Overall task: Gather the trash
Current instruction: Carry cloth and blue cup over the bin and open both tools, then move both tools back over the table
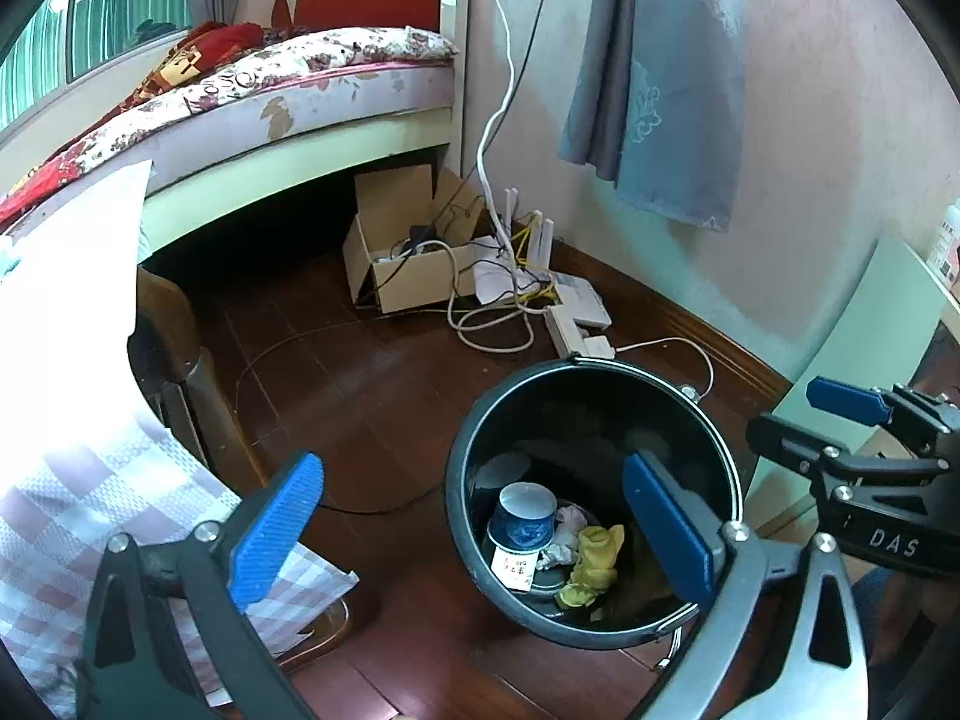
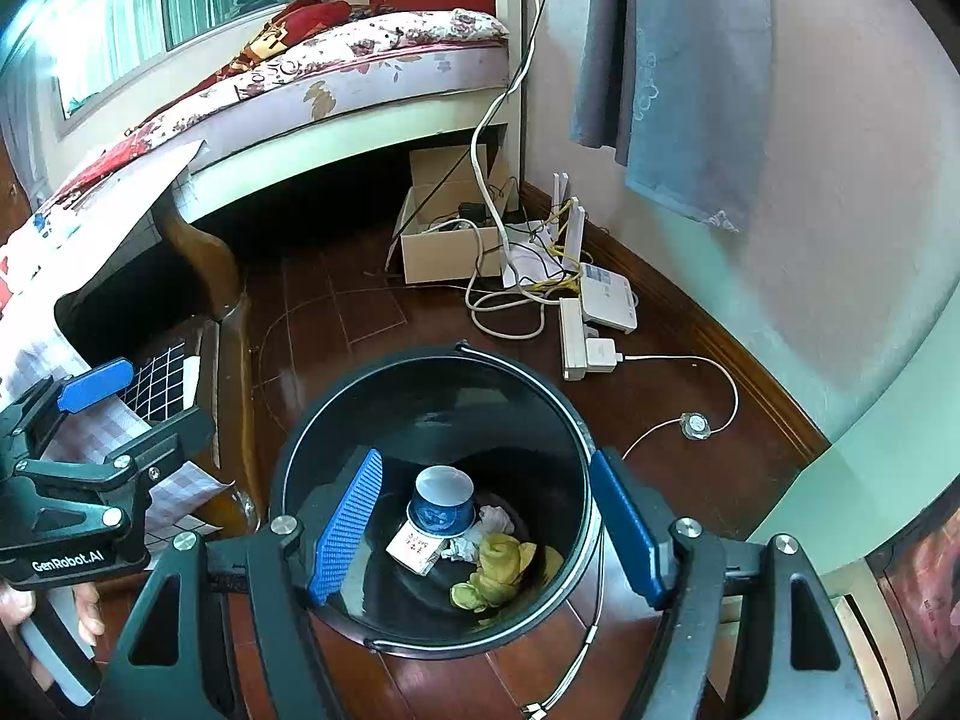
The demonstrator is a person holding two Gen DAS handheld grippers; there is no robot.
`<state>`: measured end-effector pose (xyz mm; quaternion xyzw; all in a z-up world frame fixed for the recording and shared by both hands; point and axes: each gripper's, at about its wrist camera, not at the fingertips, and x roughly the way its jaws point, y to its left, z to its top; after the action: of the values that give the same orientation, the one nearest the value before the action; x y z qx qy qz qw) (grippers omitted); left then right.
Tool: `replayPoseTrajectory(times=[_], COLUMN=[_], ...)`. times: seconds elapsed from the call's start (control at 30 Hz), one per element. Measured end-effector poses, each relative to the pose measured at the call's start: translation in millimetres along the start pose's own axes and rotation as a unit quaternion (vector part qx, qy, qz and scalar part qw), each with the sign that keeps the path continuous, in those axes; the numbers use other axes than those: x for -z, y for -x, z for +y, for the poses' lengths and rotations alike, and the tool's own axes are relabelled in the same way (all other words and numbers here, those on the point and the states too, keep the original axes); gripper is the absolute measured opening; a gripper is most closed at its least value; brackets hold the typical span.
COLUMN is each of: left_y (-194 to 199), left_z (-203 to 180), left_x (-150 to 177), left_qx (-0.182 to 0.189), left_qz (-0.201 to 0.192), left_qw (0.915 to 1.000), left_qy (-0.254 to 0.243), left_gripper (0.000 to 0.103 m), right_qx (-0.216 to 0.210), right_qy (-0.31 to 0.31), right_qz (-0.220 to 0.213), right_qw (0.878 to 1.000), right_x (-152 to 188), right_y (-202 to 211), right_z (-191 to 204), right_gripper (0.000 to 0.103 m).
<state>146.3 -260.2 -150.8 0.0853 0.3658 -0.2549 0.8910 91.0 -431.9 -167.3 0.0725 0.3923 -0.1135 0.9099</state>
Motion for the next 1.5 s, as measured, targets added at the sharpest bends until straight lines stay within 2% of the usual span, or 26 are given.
replayPoseTrajectory(times=[0.37, 0.73, 1.17, 1.5], left_y=[7, 37, 83, 113], left_z=[6, 12, 32, 68], left_x=[-2, -14, -23, -28], left_qx=[-0.016, -0.036, -0.037, -0.066], left_qz=[-0.005, -0.027, -0.064, -0.094], left_qw=[0.9998, 0.9990, 0.9972, 0.9929], left_qy=[0.004, -0.005, 0.006, 0.032], left_gripper=[0.102, 0.102, 0.102, 0.102], right_qx=[-0.005, -0.012, -0.023, -0.040], right_qy=[0.009, 0.023, 0.030, 0.060], right_qz=[-0.004, -0.013, -0.047, -0.084], right_qw=[1.000, 1.000, 0.998, 0.994], right_x=[1, -1, -16, -38], right_y=[3, 14, 49, 77], right_z=[6, 21, 43, 76], right_gripper=[0.074, 0.074, 0.074, 0.074])
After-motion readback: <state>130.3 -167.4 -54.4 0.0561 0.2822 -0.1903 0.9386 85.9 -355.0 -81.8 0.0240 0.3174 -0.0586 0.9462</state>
